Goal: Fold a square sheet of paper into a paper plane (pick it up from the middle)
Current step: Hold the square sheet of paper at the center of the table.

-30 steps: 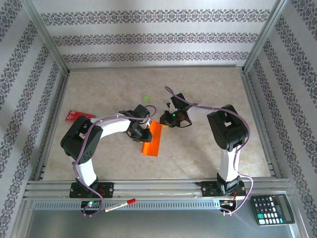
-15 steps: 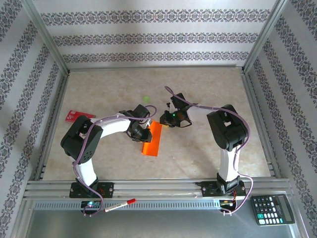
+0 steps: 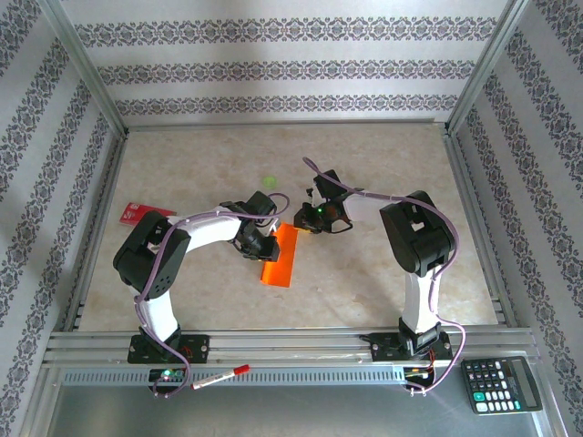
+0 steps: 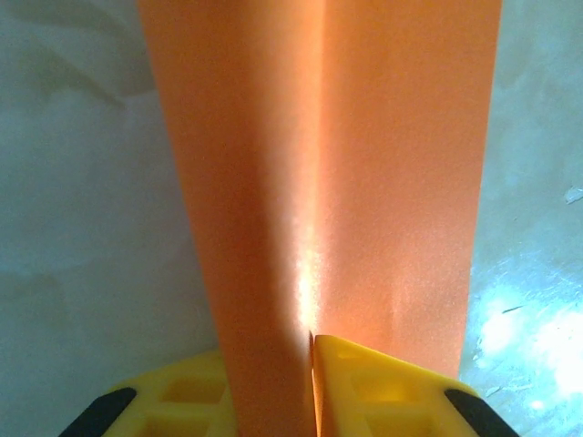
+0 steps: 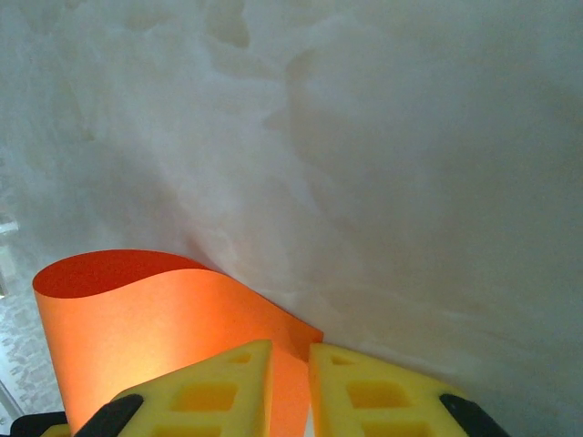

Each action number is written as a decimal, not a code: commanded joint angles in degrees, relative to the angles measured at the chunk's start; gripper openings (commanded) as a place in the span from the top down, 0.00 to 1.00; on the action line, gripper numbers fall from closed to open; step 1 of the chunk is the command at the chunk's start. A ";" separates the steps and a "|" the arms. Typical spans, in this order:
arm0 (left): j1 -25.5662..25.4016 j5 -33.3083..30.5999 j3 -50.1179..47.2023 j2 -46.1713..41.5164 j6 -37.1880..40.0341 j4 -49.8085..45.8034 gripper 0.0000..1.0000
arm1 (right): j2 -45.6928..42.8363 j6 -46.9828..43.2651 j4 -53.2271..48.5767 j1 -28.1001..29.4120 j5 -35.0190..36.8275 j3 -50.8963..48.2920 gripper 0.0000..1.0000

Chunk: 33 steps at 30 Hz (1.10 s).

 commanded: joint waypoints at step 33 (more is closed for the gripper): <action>-0.65 -5.21 -1.27 4.92 2.83 -8.38 0.78 | 3.53 -2.75 -1.64 -0.08 -0.41 4.47 0.81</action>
